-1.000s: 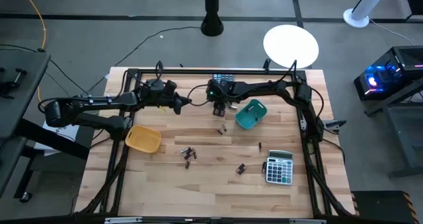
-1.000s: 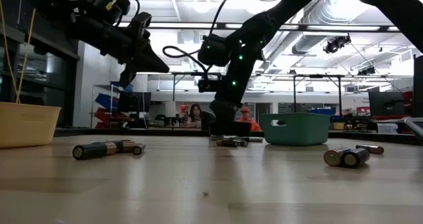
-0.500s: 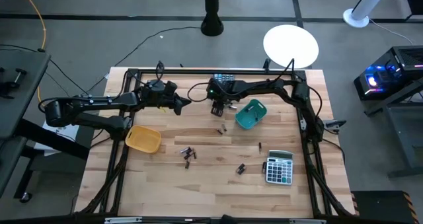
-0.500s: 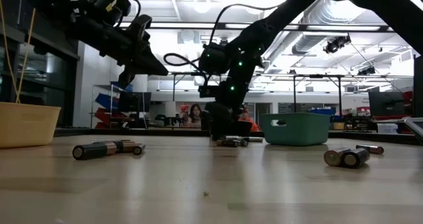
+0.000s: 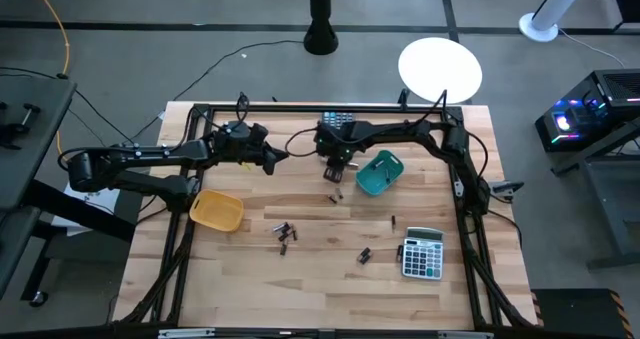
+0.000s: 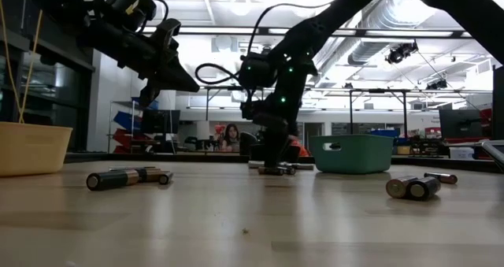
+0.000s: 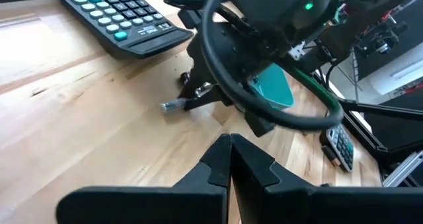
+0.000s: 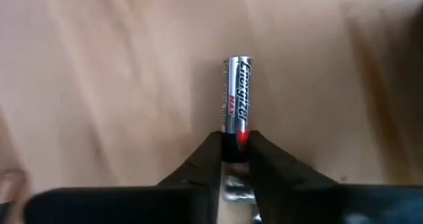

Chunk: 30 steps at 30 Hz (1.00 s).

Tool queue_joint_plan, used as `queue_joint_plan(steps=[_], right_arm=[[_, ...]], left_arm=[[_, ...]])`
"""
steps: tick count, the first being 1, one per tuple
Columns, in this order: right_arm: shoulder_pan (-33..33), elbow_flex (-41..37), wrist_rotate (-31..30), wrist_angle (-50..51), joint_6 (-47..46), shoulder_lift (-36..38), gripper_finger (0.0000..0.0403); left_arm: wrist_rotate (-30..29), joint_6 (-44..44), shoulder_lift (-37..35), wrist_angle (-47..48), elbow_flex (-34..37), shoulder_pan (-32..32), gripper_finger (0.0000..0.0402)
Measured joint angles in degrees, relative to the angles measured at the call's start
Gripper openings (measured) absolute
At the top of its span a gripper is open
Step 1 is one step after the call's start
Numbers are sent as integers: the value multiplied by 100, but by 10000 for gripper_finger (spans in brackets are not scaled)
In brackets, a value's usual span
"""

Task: Sort batteries
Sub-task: Put the silver battery into the green bin

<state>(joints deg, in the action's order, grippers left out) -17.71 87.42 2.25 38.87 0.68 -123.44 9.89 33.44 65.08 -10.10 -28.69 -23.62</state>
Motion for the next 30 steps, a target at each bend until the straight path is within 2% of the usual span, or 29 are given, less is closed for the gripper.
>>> queue_joint_plan(steps=[3,6,10,15,19,26,30], right_arm=[[119,-7,90,64,-316,10,20],[221,9,441,68,-446,22,22],[393,7,512,103,-471,20,45],[546,4,548,132,-530,22,17],[647,-10,558,156,-673,86,17],[703,-17,307,602,-682,830,17],[625,-19,-75,1355,-674,1261,17]], left_arm=[[2,36,0,0,0,50,0],[1,39,0,2,0,128,0],[5,39,0,18,0,270,0],[3,39,0,19,0,431,0],[-7,39,0,12,0,515,0],[-38,-161,0,-2,0,547,0],[-203,-72,0,-19,0,547,0]])
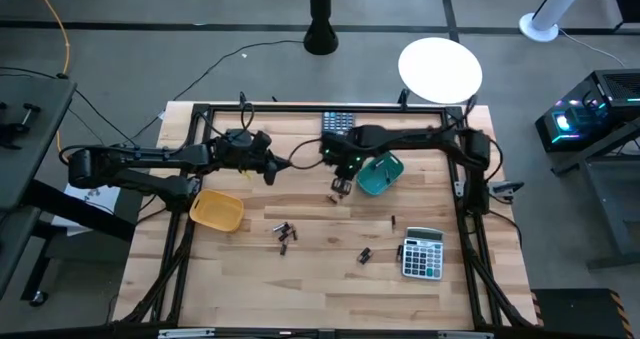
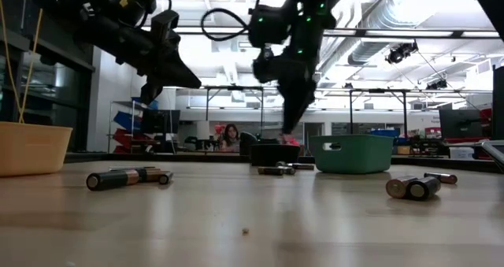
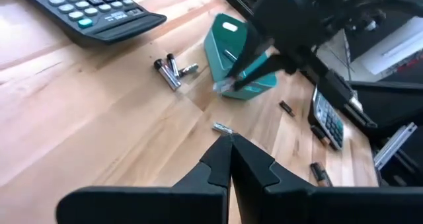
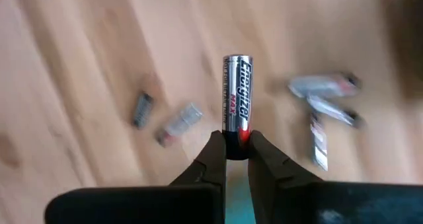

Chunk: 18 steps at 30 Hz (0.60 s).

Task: Sort batteries
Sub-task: Put the silver battery into the green bin

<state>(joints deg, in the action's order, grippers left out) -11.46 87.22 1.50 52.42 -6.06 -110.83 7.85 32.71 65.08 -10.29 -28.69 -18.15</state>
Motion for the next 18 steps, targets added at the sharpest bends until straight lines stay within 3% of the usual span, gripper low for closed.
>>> queue_joint_plan(steps=[10,15,18], right_arm=[[-49,-9,-700,1984,-135,532,17],[-129,-191,-716,2148,-252,549,17],[-165,-518,-711,2173,-296,612,43]], left_arm=[[-1,137,2,-583,0,84,0],[7,39,2,-1112,-2,290,0],[1,-31,14,-1140,-2,392,0]])
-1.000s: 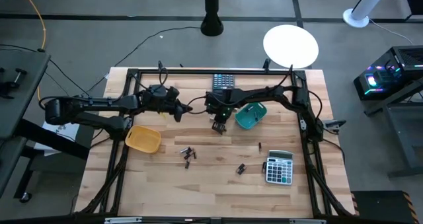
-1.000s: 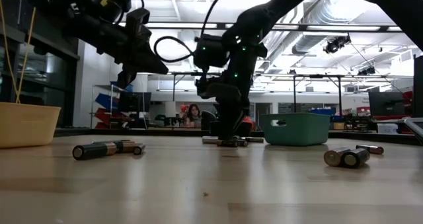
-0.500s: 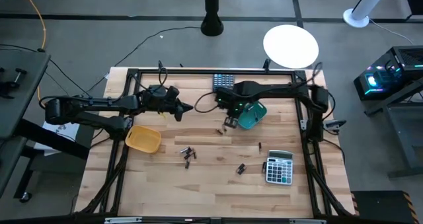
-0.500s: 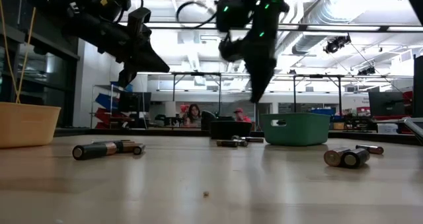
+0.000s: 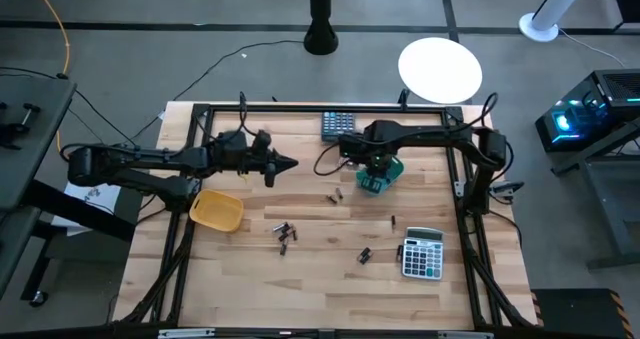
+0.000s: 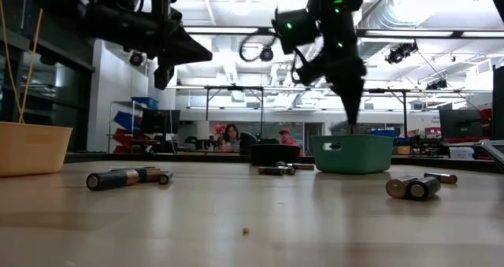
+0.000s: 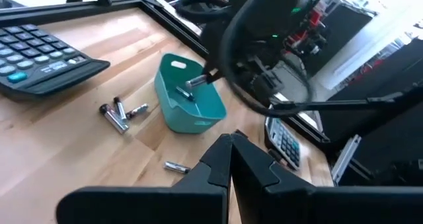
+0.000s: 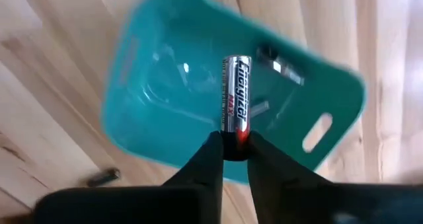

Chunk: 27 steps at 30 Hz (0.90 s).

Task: Sort batteries
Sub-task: Put the silver battery into the green bin

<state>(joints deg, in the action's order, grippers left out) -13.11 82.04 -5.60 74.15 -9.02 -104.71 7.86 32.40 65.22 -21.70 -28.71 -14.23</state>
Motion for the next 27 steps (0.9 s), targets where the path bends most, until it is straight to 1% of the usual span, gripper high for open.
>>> queue_joint_plan(steps=[3,6,11,14,16,19,22,27], right_arm=[[4,-377,-2,-11,-70,95,86],[78,-739,2,-235,-292,247,123],[239,-997,11,-678,-614,725,162],[286,-984,68,-1203,-968,1079,169],[293,-980,387,-1873,-1368,1311,170],[320,-969,852,-3020,-1979,1395,170],[440,-967,984,-3684,-2462,1174,171],[749,-969,1020,-3961,-3138,426,171]], left_arm=[[-51,-4,82,-27,0,58,0],[-55,-7,245,-167,0,58,0],[-56,-9,615,-290,-126,58,0],[-4,-161,831,-225,-379,58,0],[41,-397,903,39,-600,58,0],[41,-762,930,621,-892,58,0],[43,-1022,923,1156,-1015,56,0],[45,-1113,906,1902,-1016,56,0]])
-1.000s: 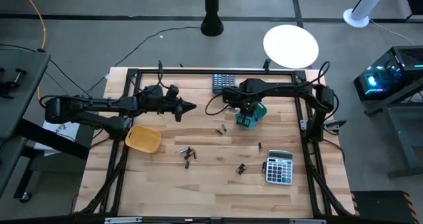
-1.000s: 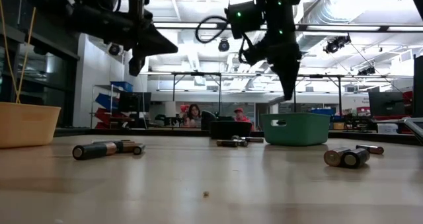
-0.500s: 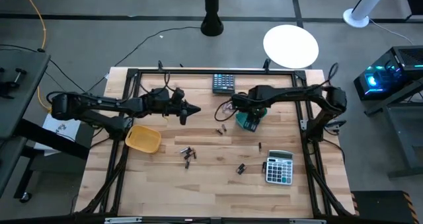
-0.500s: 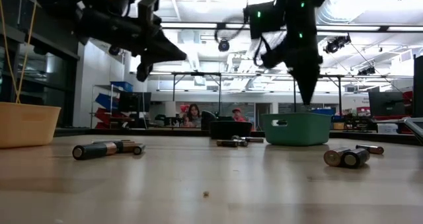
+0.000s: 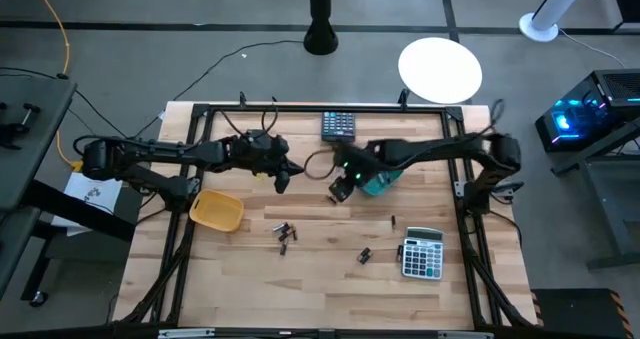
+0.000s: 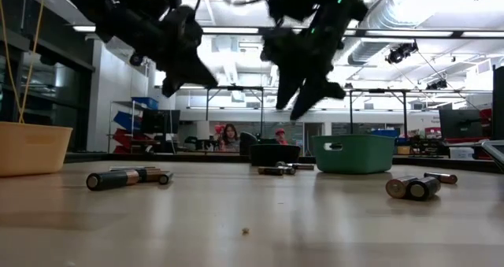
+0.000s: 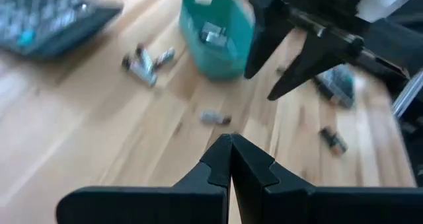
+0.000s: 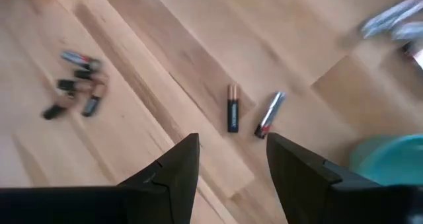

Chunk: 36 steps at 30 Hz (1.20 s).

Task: Sort batteries
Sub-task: Put the silver battery into the green bin

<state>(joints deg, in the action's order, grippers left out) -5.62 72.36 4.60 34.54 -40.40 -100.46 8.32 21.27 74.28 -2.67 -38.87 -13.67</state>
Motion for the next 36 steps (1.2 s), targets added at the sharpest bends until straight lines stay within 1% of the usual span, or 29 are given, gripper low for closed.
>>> queue_joint_plan(steps=[2,5,7,12,20,21,23,25,26,28,30,32,34,36], right_arm=[[80,0,-60,-64,-223,-268,171],[141,0,-316,-186,-618,-578,171],[154,0,-472,-251,-842,-711,171],[156,0,-632,-277,-1157,-1022,165],[162,20,-923,-314,-1146,-1356,117],[163,24,-949,-303,-1080,-1377,105],[161,22,-985,-277,-974,-1381,68],[154,-7,-971,-275,-809,-1237,23],[154,-4,-1017,-344,-695,-1146,15],[137,101,-1183,-104,-606,-807,19],[65,301,-1451,147,-450,-311,16],[-10,365,-1854,531,-345,150,8],[-104,321,-2169,1199,-284,485,7],[-243,207,-2216,1811,-288,761,9]], left_arm=[[0,-1,0,246,2,0,0],[2,-75,0,469,2,0,0],[2,-120,0,507,2,0,0],[2,-331,0,498,2,0,0],[-43,-395,0,498,2,-4,0],[-42,-395,0,498,2,-4,0],[-46,-392,0,496,2,-4,0],[0,-339,-4,484,2,-4,0],[86,-313,-10,463,2,-8,0],[339,-339,-30,341,4,-9,0],[443,-344,-36,180,4,-5,0],[442,-342,-35,117,4,-6,0],[294,-356,-35,87,4,-26,0],[155,-354,-33,97,4,-68,0]])
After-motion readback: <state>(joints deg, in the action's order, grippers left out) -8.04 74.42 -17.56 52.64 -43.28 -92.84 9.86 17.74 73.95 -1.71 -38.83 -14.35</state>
